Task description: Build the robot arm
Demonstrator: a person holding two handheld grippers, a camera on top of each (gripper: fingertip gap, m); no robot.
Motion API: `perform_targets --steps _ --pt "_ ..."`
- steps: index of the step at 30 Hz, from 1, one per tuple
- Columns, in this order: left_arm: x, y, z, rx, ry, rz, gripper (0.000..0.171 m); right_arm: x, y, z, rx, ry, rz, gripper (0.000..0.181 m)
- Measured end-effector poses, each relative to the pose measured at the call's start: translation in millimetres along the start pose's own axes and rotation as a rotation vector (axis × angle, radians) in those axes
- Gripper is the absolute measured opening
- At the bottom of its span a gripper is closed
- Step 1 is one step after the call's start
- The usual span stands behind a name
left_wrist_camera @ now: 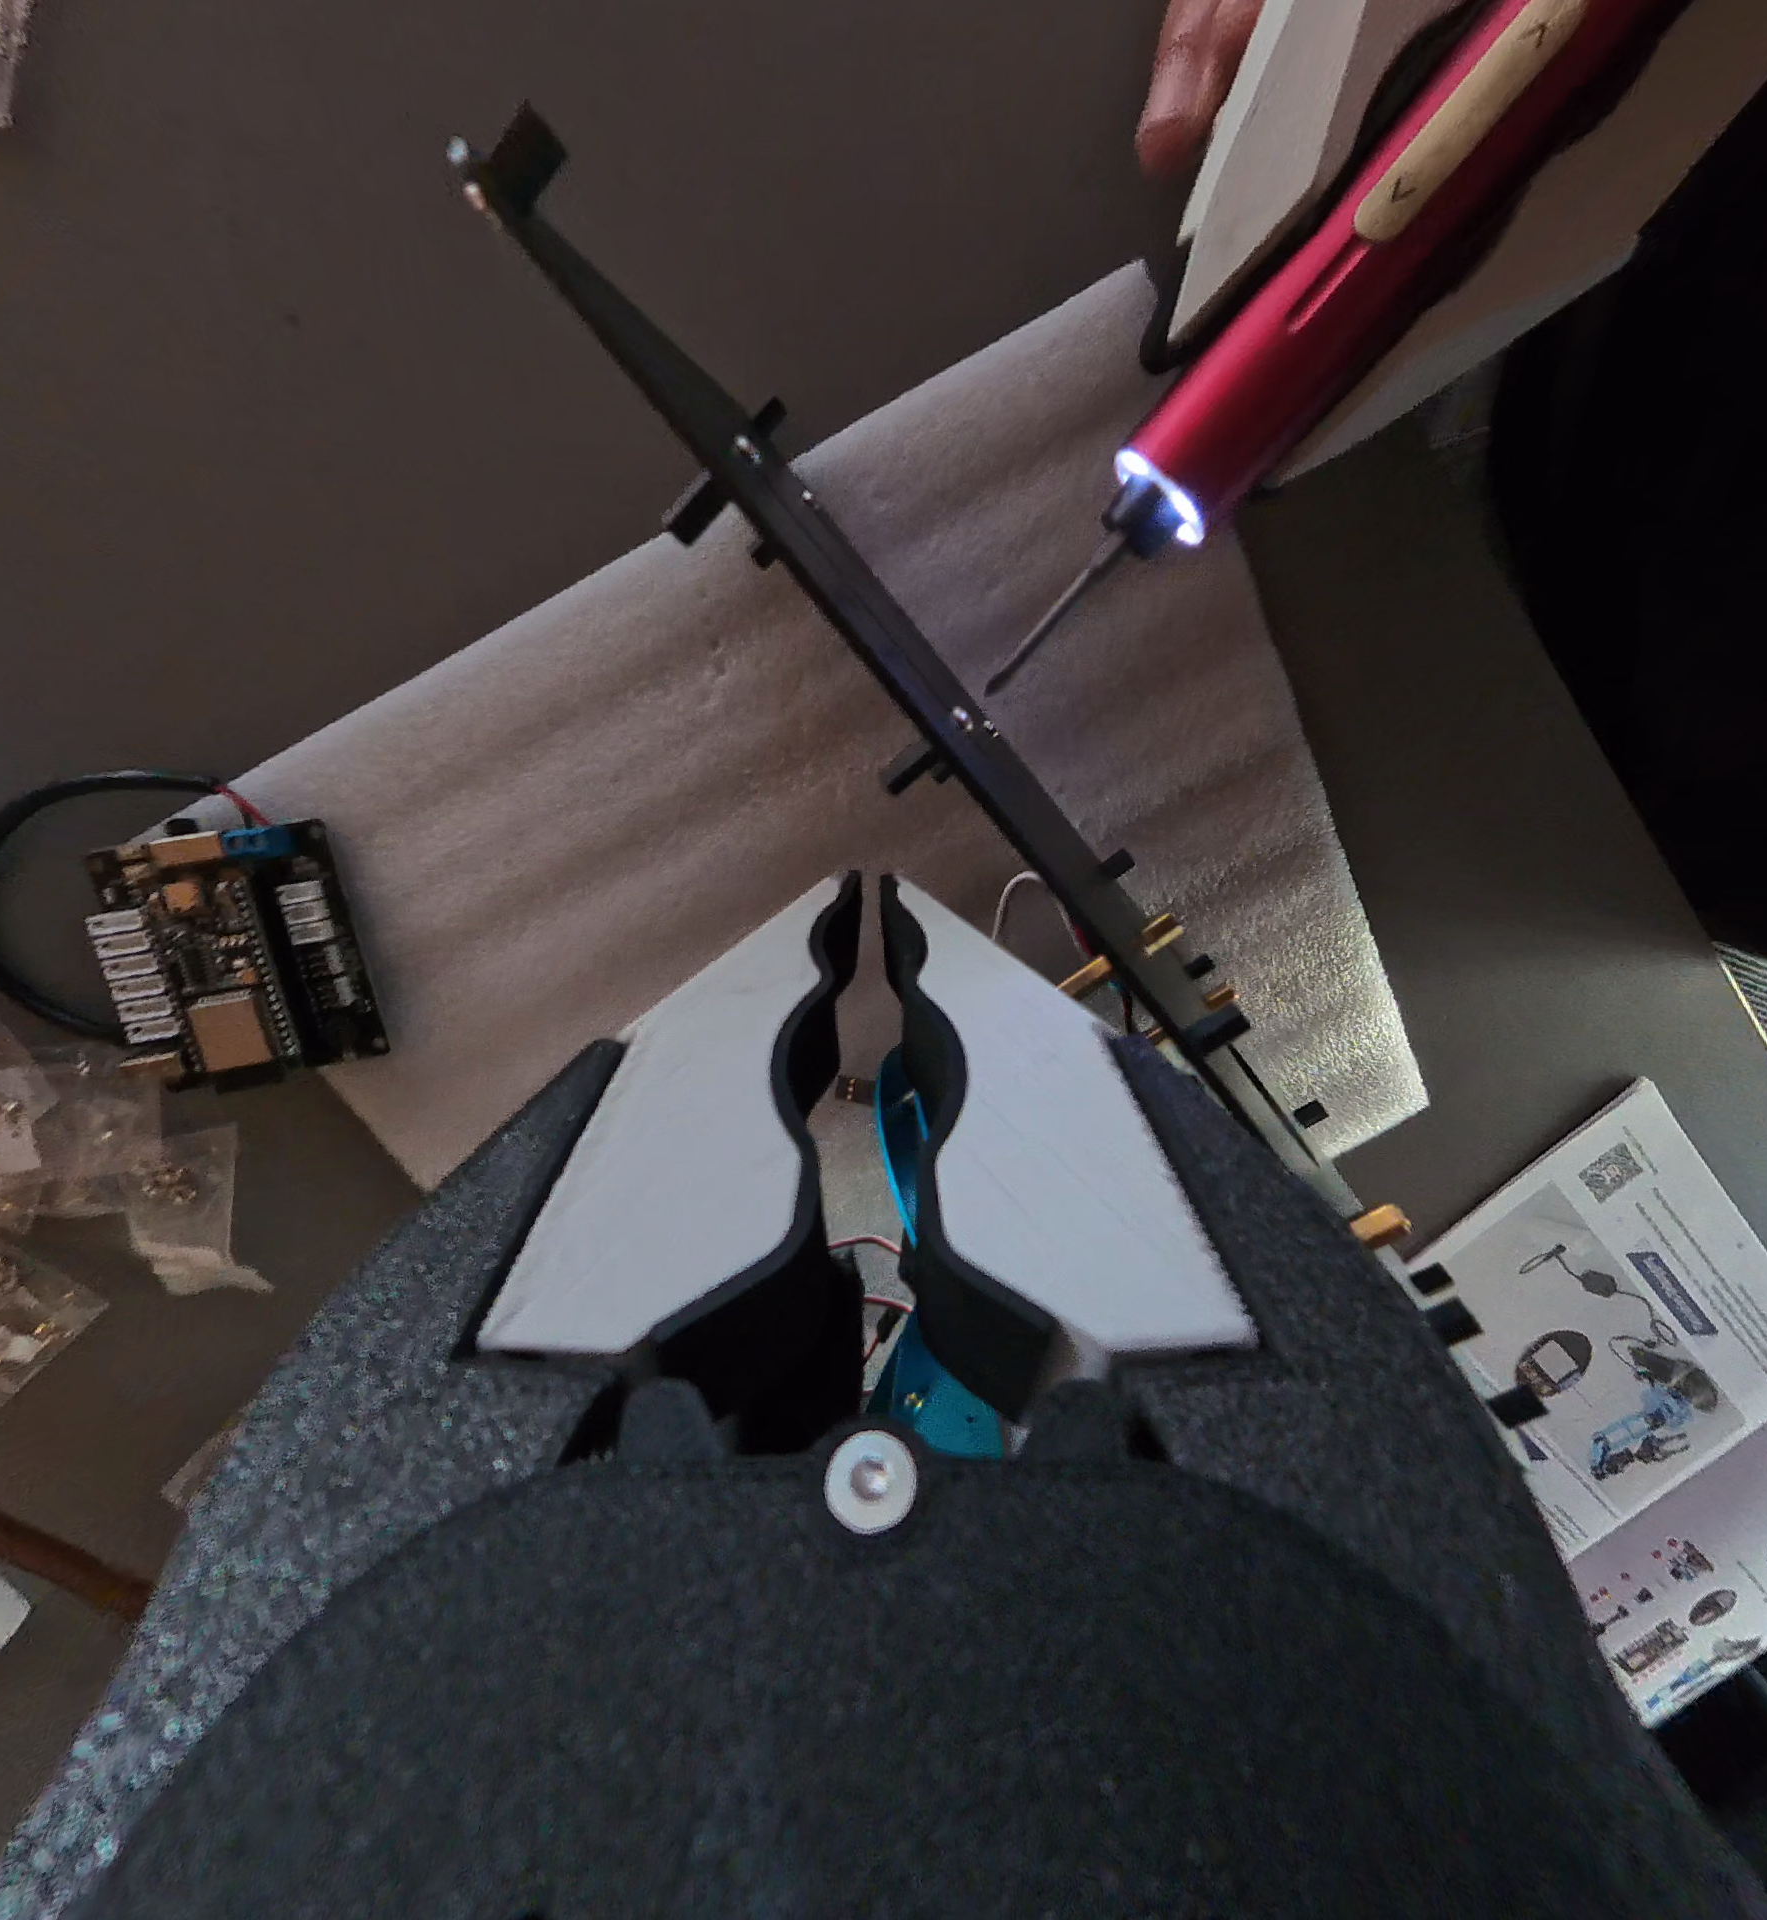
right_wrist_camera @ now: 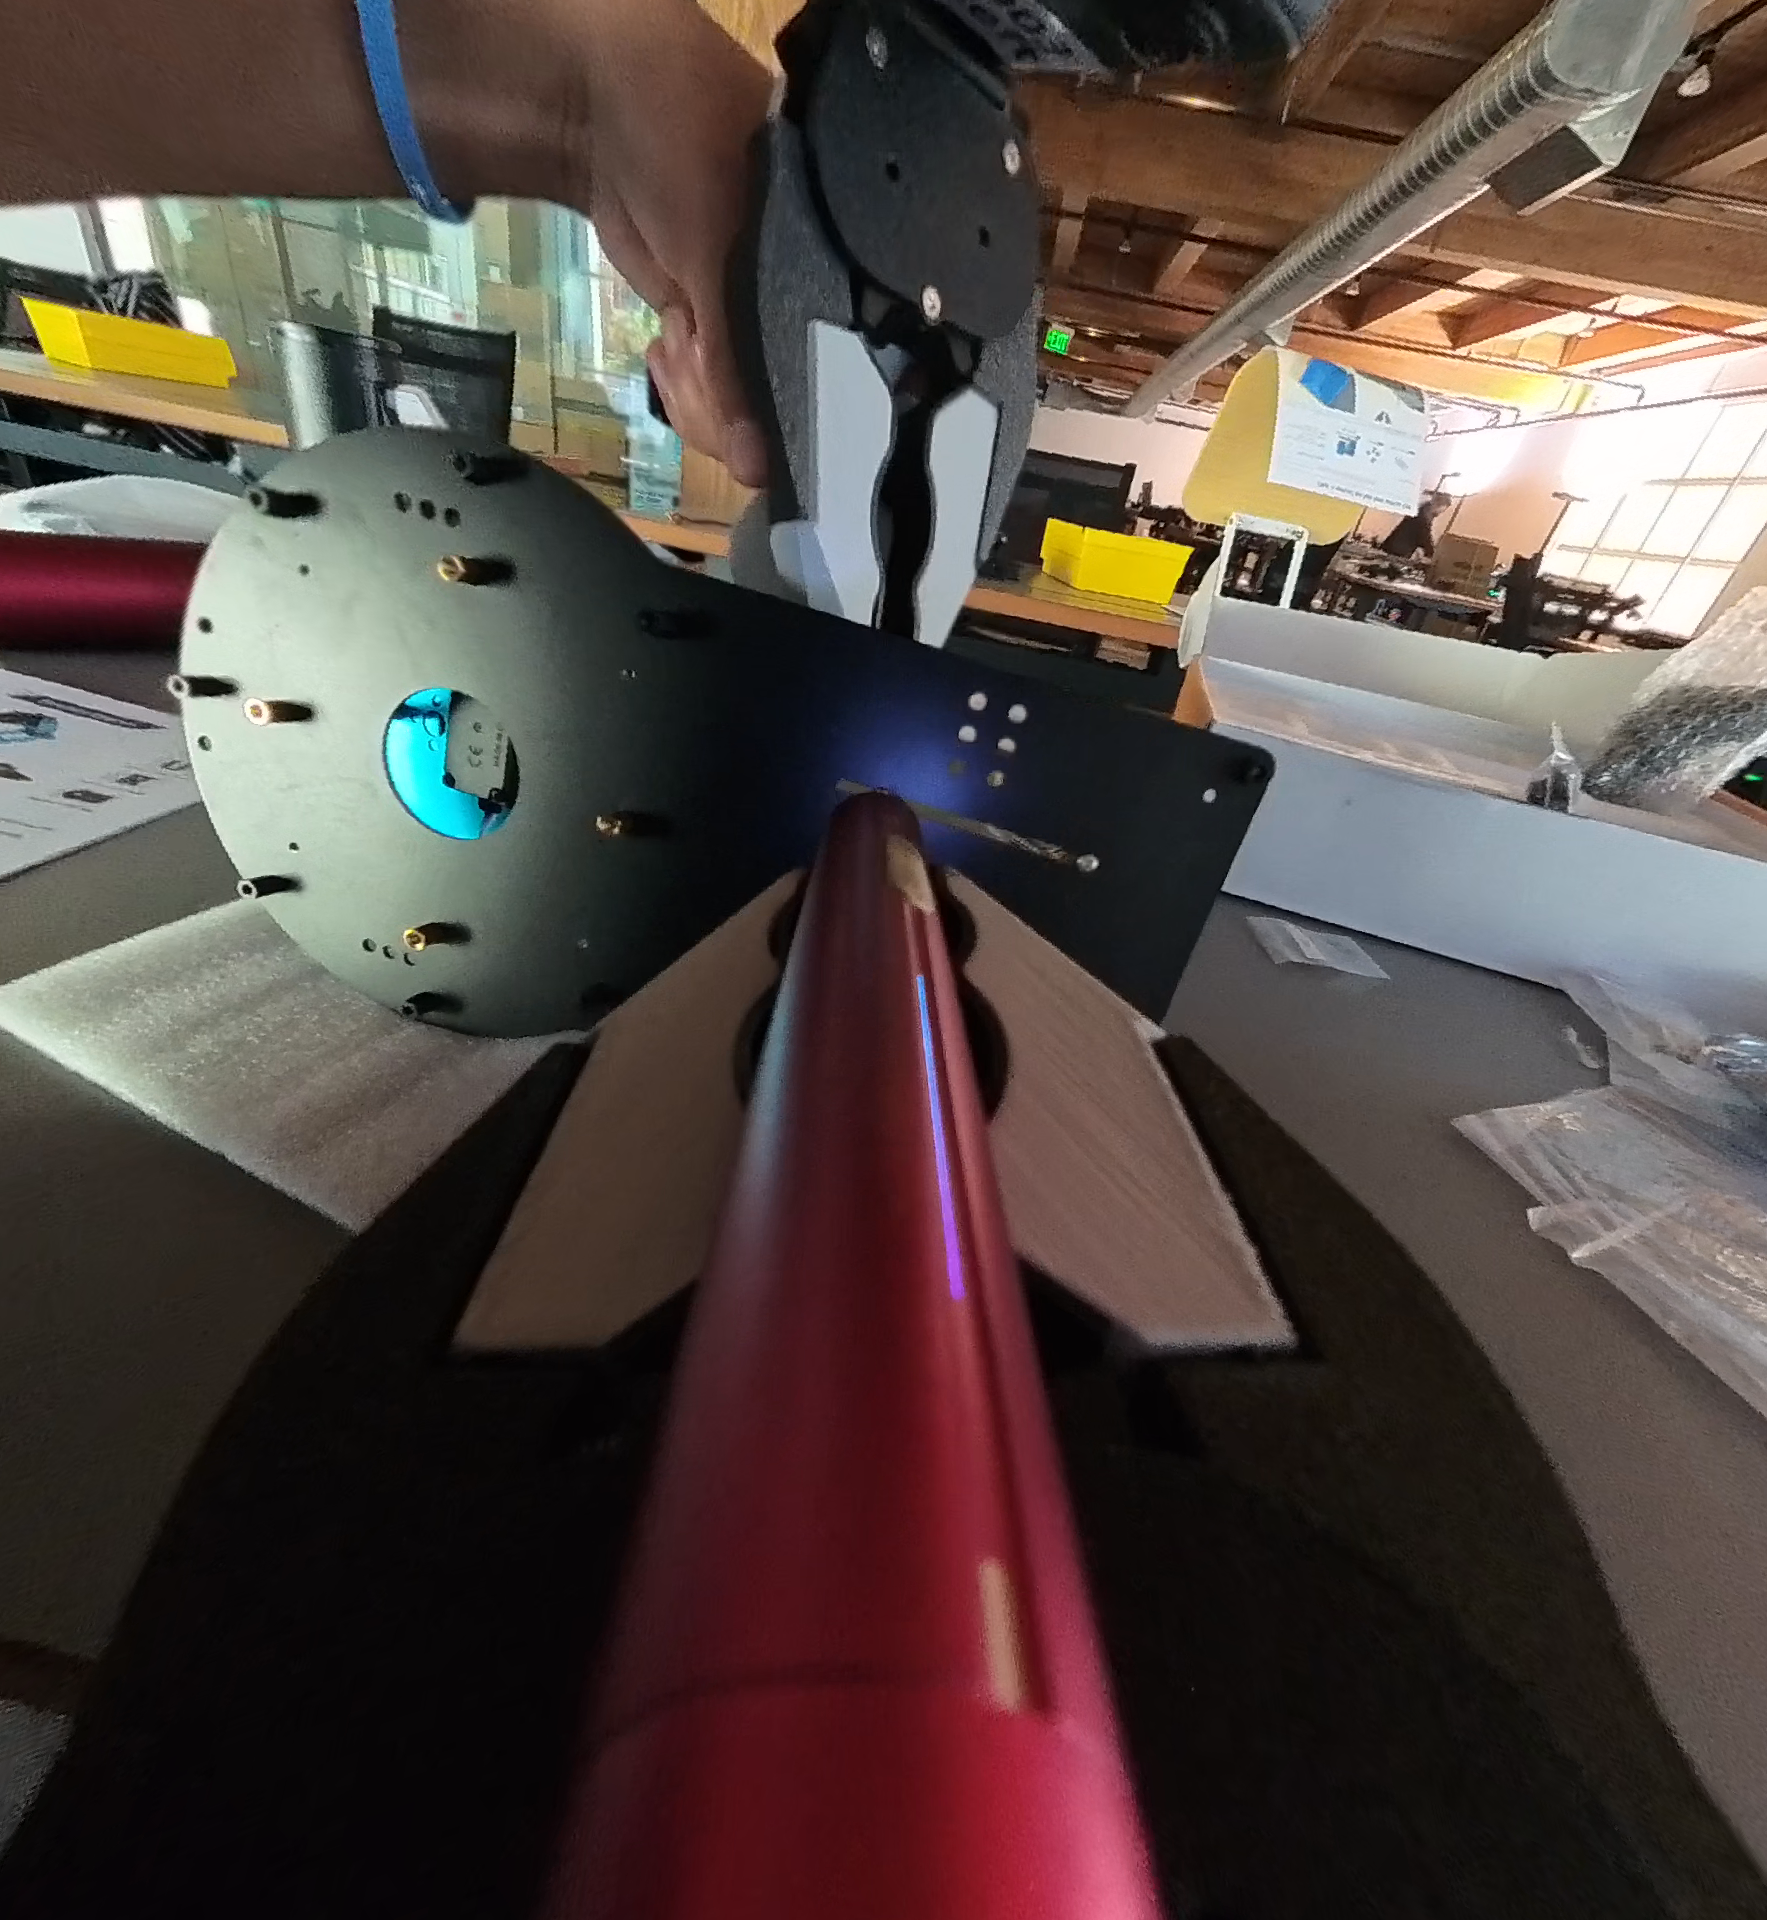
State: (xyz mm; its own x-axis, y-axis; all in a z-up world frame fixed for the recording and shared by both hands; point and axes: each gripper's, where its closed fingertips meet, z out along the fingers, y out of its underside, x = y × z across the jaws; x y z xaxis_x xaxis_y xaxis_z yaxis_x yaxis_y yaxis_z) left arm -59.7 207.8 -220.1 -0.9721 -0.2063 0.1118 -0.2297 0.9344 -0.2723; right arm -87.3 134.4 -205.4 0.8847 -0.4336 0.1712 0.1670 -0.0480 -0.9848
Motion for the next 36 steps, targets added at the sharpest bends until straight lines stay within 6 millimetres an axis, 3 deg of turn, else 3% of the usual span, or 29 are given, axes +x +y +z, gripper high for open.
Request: perform_targets --steps 4,7,9,12,14,16,18,21,23,25,28,32,36 --pt "-11.1 -3.5 -26.4 0.077 -0.142 -0.046 0.007 4.3 -2.7 -6.1 0.000 0.010 -0.004 0.020" --pt "-6.6 -26.0 -64.1 0.274 -0.305 -0.151 0.017 9.5 -15.5 -12.4 0.029 -0.021 0.079 0.020" --pt "10.9 -44.8 -90.7 0.441 -0.445 -0.237 0.019 9.0 -26.0 -16.6 0.061 -0.084 0.171 0.020" --pt "69.8 -76.1 -109.8 0.766 -0.468 -0.390 0.020 7.2 -43.7 -23.9 0.144 -0.150 0.261 0.019" --pt "105.2 -88.9 -101.4 0.961 -0.424 -0.488 0.022 3.1 -54.2 -28.2 0.192 -0.182 0.294 0.020" --pt "122.2 -91.2 -75.0 1.076 -0.384 -0.609 0.035 -4.0 -66.3 -33.3 0.246 -0.220 0.328 0.020" --pt "128.2 -90.3 -63.3 1.247 -0.316 -0.732 0.046 -19.2 -80.1 -40.2 0.309 -0.305 0.357 0.020" --pt "135.5 -88.8 -68.7 1.549 -0.086 -0.862 0.051 -47.0 -89.6 -46.5 0.321 -0.399 0.337 0.020" --pt "140.9 -85.5 -71.1 1.673 -0.006 -0.889 0.033 -63.5 -92.6 -49.2 0.313 -0.411 0.271 0.020" --pt "147.5 -83.6 -66.2 1.716 0.044 -0.916 0.020 -75.7 -93.2 -51.4 0.301 -0.387 0.180 0.020" --pt "149.3 -73.0 -51.2 1.664 0.028 -1.018 0.019 -82.8 -84.8 -49.9 0.255 -0.306 0.021 0.023" --pt "151.7 -61.9 -30.6 1.583 0.183 -1.195 0.018 -94.5 -77.4 -52.7 0.264 -0.253 -0.226 0.028" --pt "154.6 -58.4 -25.8 1.536 0.257 -1.242 0.017 -107.4 -68.8 -53.0 0.239 -0.264 -0.361 0.023"
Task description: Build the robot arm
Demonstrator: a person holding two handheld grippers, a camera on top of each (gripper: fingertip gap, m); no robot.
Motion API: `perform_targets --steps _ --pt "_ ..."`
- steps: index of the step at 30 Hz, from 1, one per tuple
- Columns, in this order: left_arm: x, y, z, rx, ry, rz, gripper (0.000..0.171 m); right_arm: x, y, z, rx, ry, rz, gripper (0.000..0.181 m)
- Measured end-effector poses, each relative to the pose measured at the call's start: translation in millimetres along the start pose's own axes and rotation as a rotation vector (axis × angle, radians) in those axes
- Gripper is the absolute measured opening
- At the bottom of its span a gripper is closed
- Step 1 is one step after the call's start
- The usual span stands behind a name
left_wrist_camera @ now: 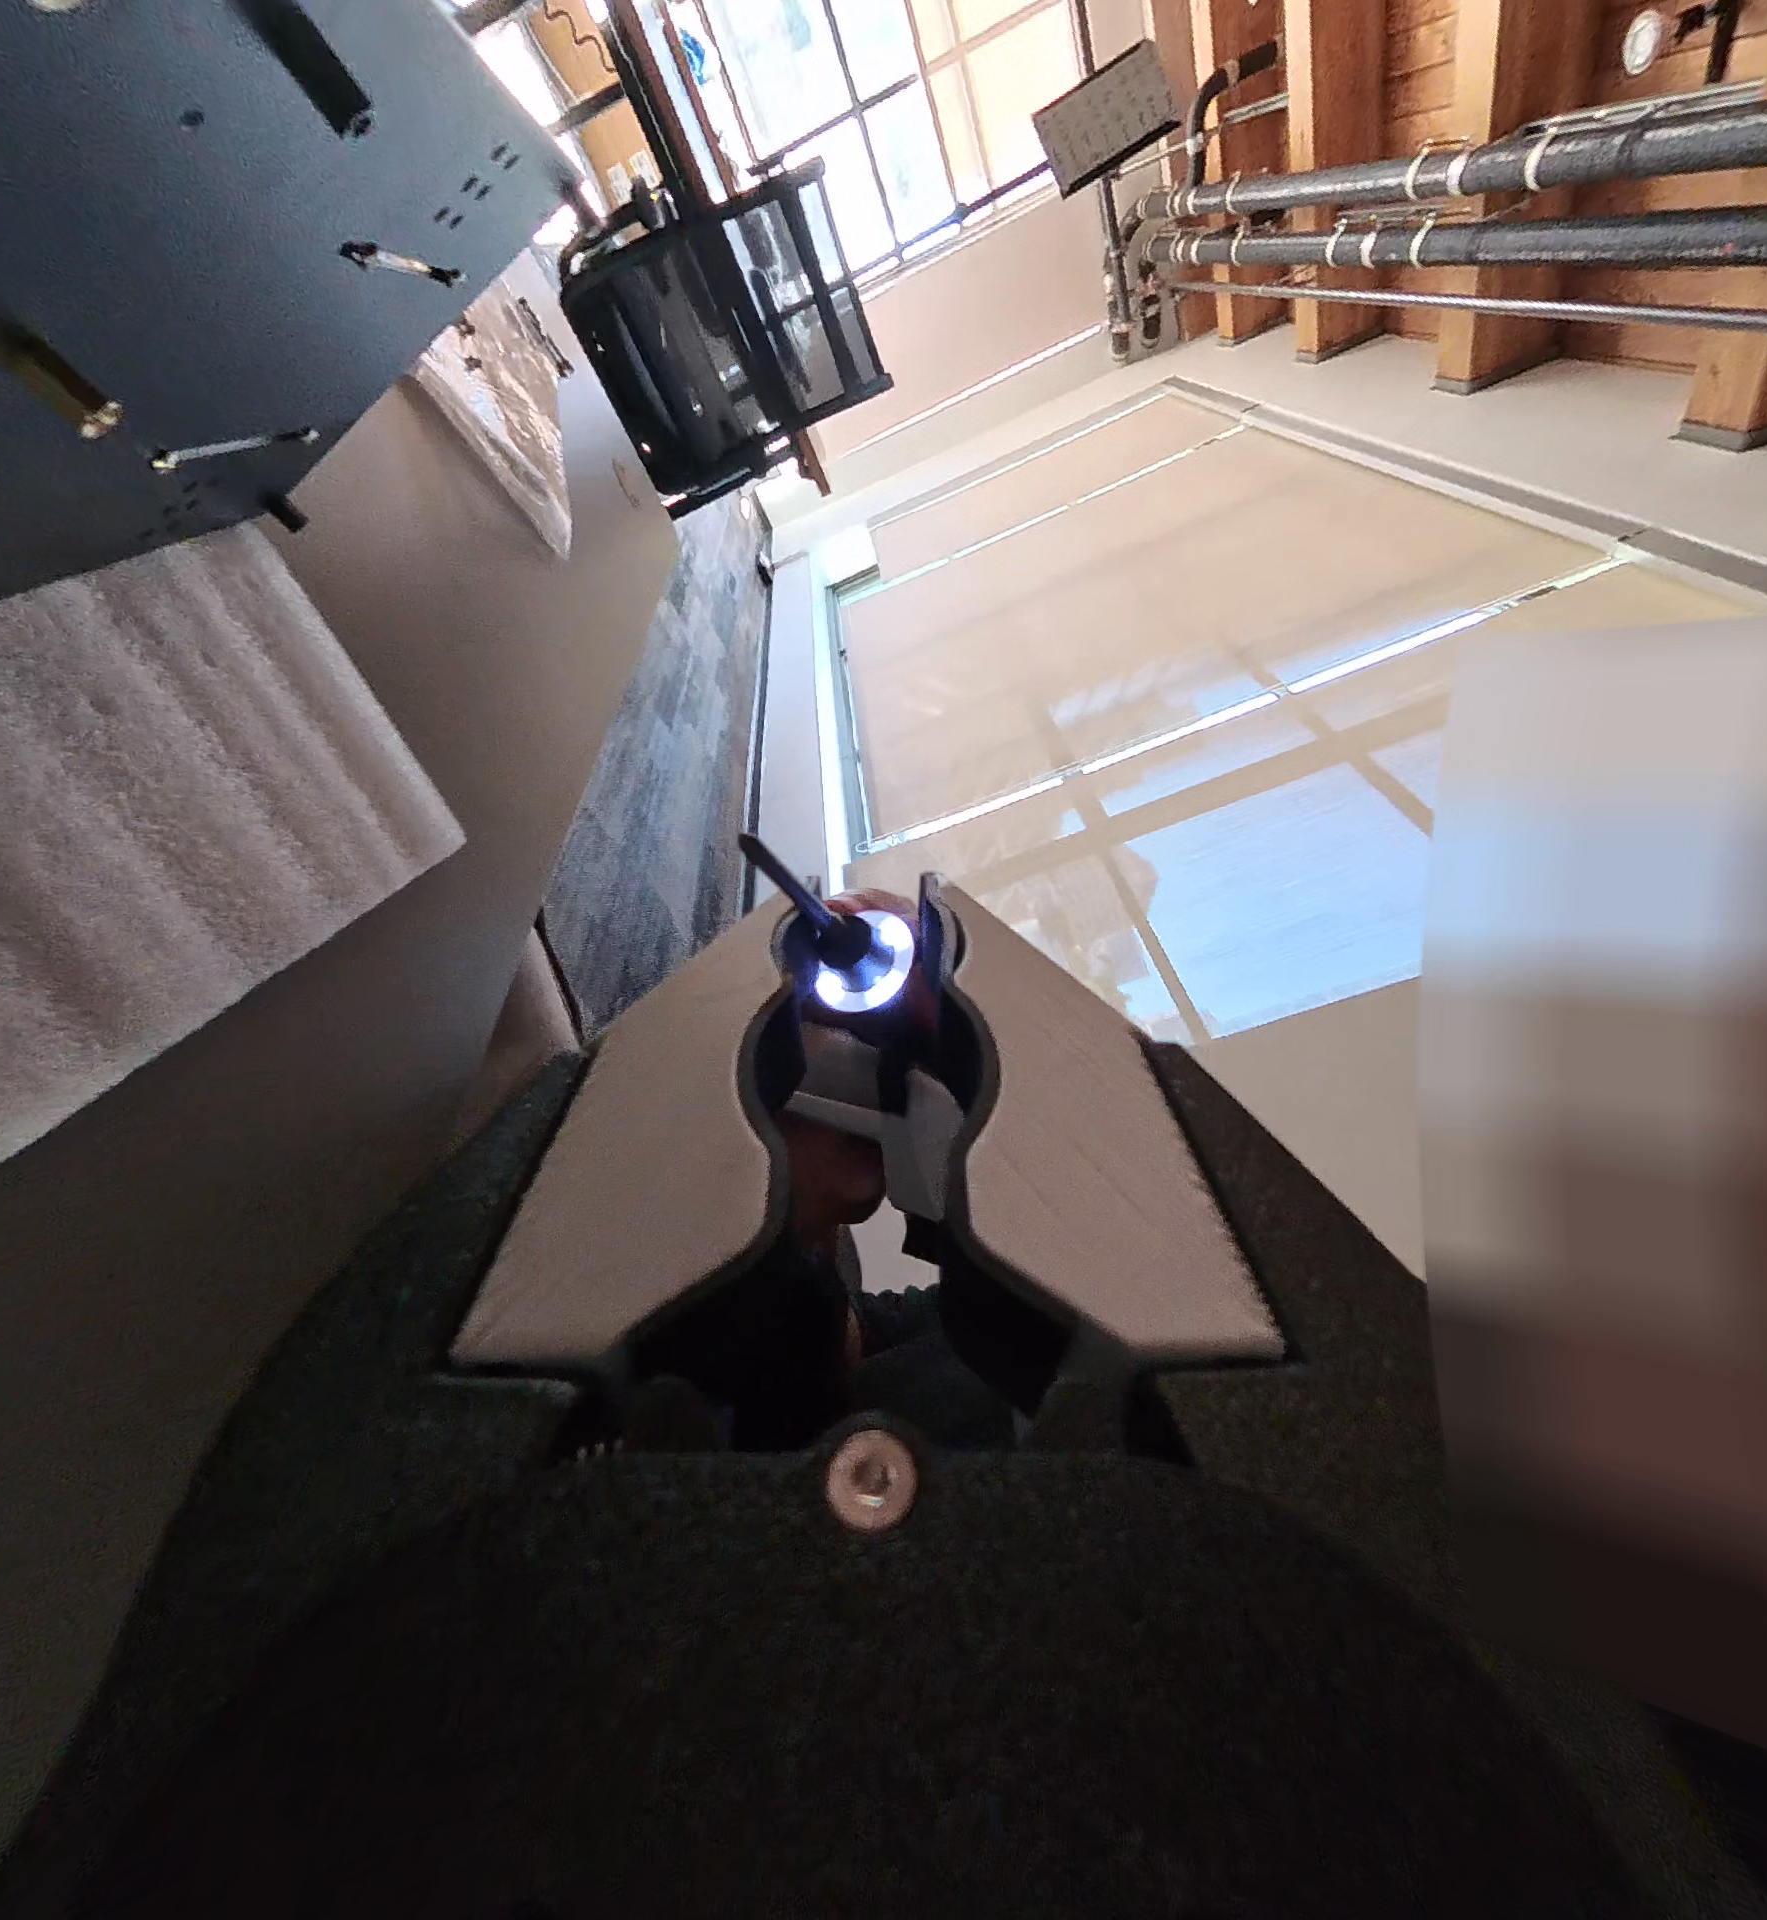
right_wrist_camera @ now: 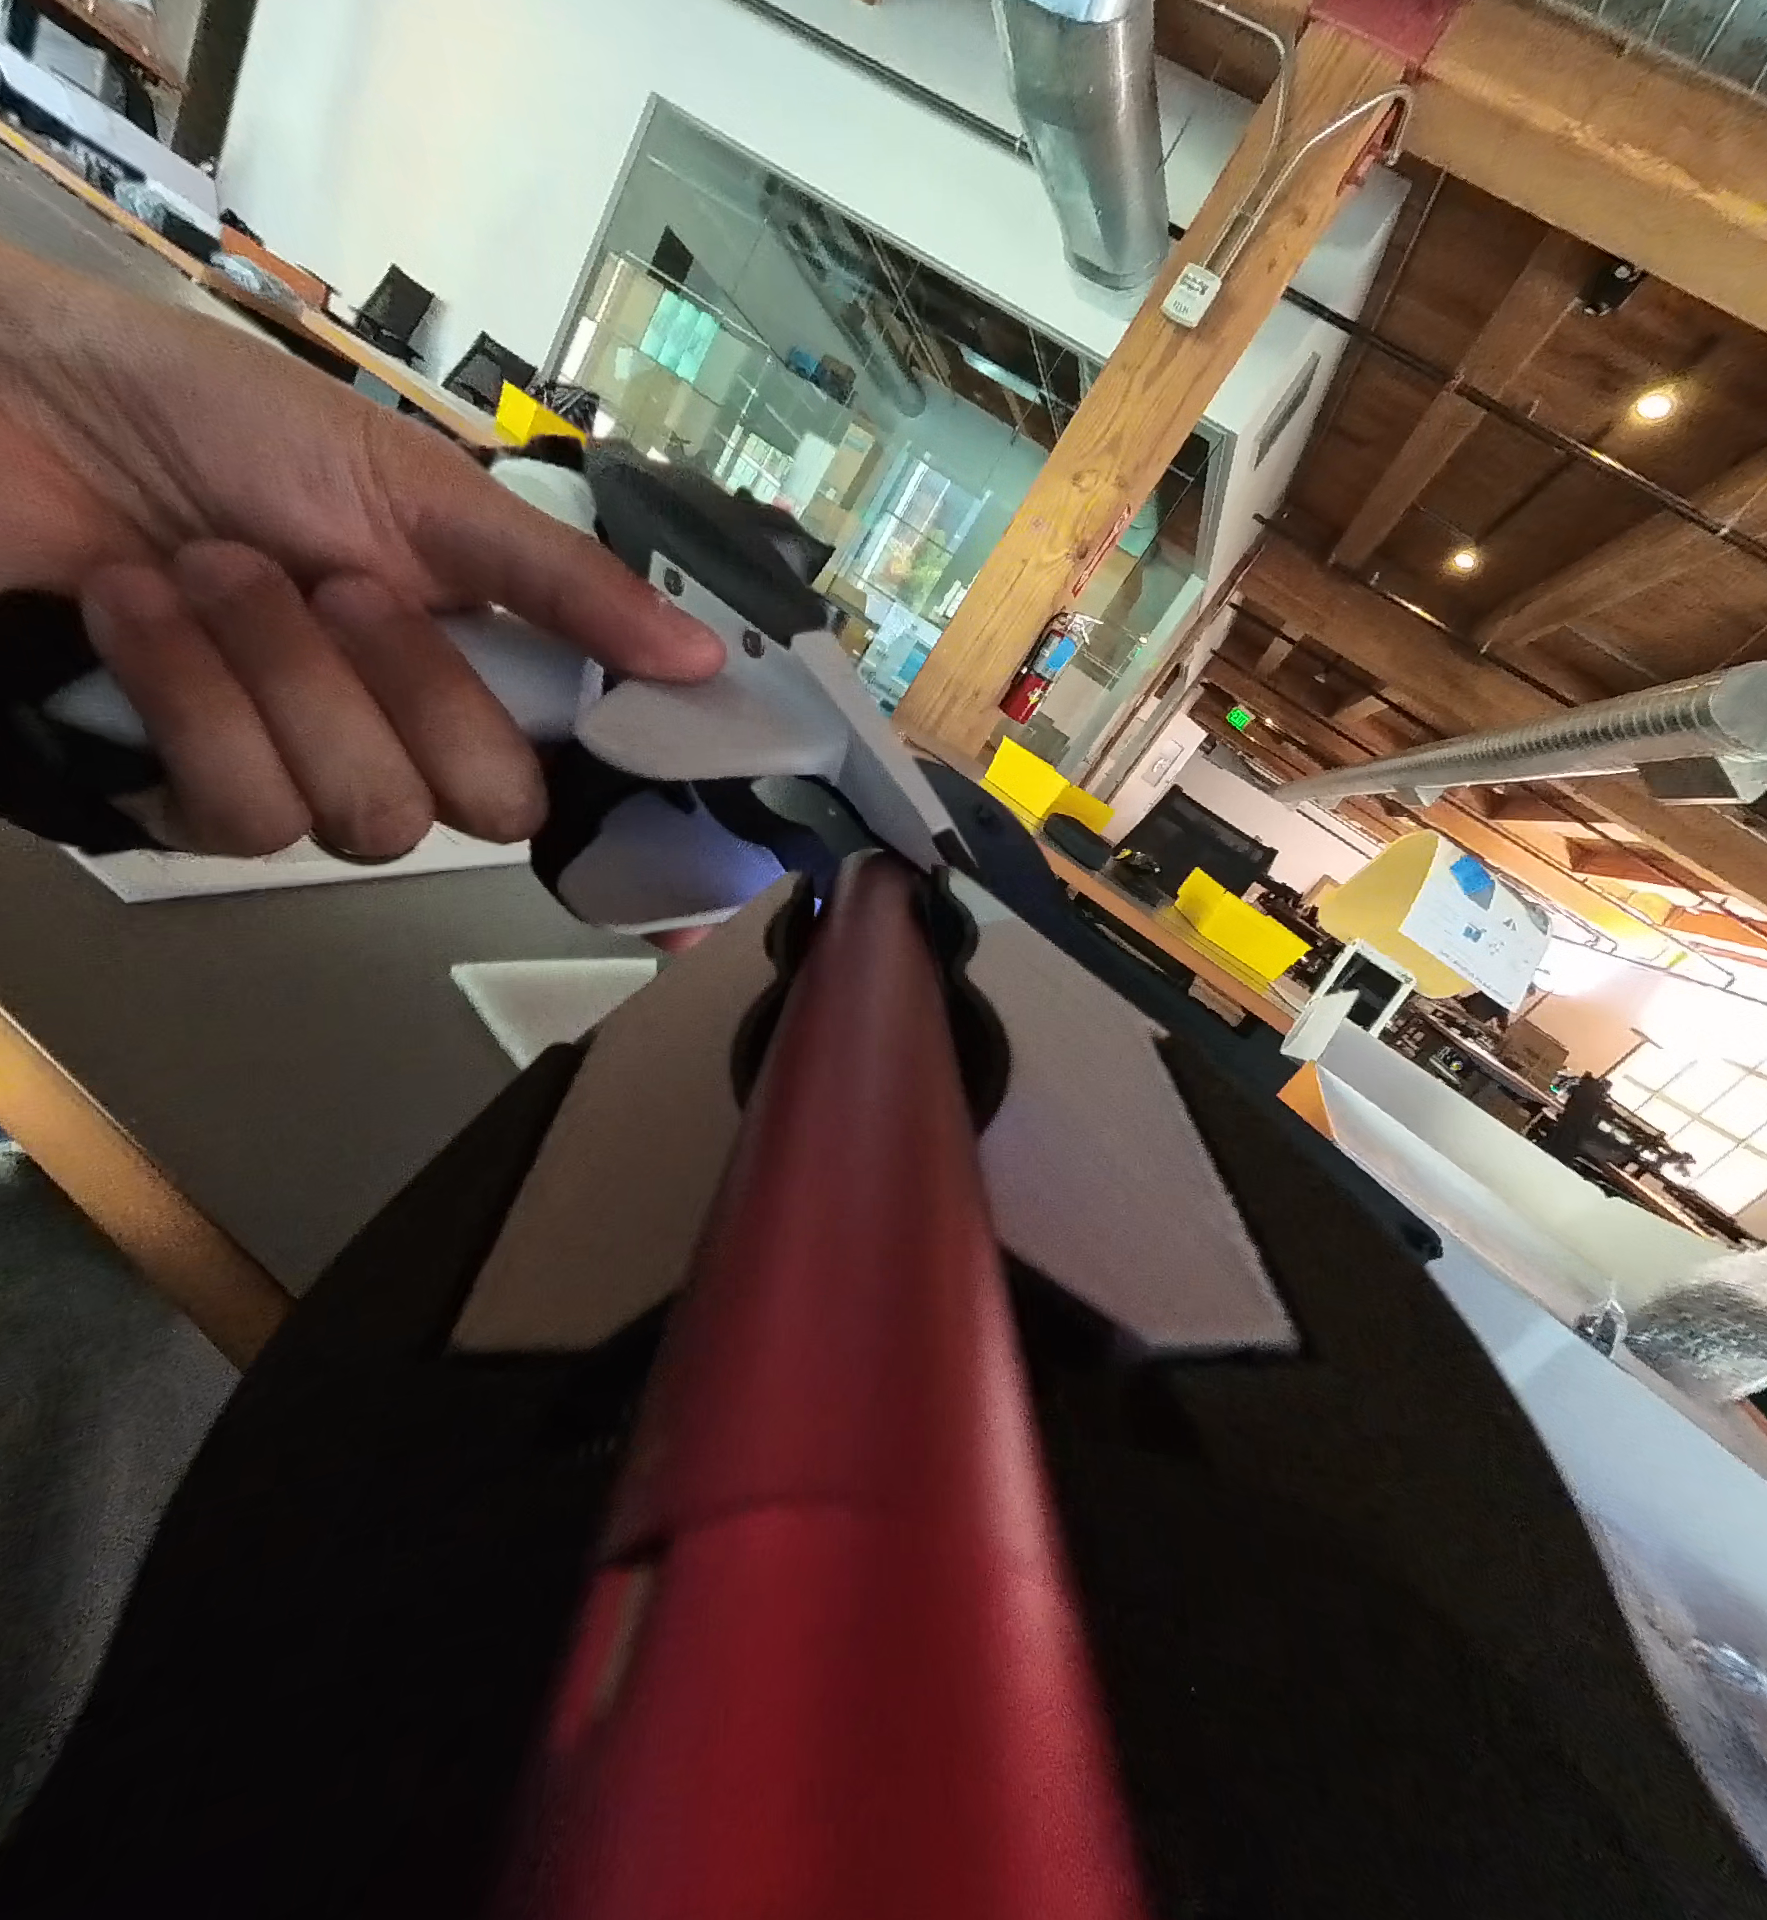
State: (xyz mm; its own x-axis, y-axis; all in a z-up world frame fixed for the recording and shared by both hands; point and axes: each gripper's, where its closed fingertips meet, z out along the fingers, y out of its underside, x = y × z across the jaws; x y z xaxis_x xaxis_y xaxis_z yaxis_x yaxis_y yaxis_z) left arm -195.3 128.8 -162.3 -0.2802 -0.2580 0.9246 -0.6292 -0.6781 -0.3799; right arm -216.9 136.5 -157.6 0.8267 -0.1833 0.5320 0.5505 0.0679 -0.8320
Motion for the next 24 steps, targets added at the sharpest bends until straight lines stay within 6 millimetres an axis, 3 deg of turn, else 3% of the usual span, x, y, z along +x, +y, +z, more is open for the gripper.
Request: perform_targets --steps 9,14,24 --pt "16.5 3.1 1.1 0.024 0.127 0.064 0.023 9.5 -7.5 -5.9 0.057 -0.005 0.198 0.020" --pt "16.2 3.1 1.8 0.024 0.114 0.168 0.019 11.7 -4.5 -7.7 0.051 -0.013 0.217 0.023" --pt "8.7 -4.9 9.0 0.038 0.132 0.168 0.019 16.5 8.6 -6.3 0.027 -0.007 0.272 0.020"
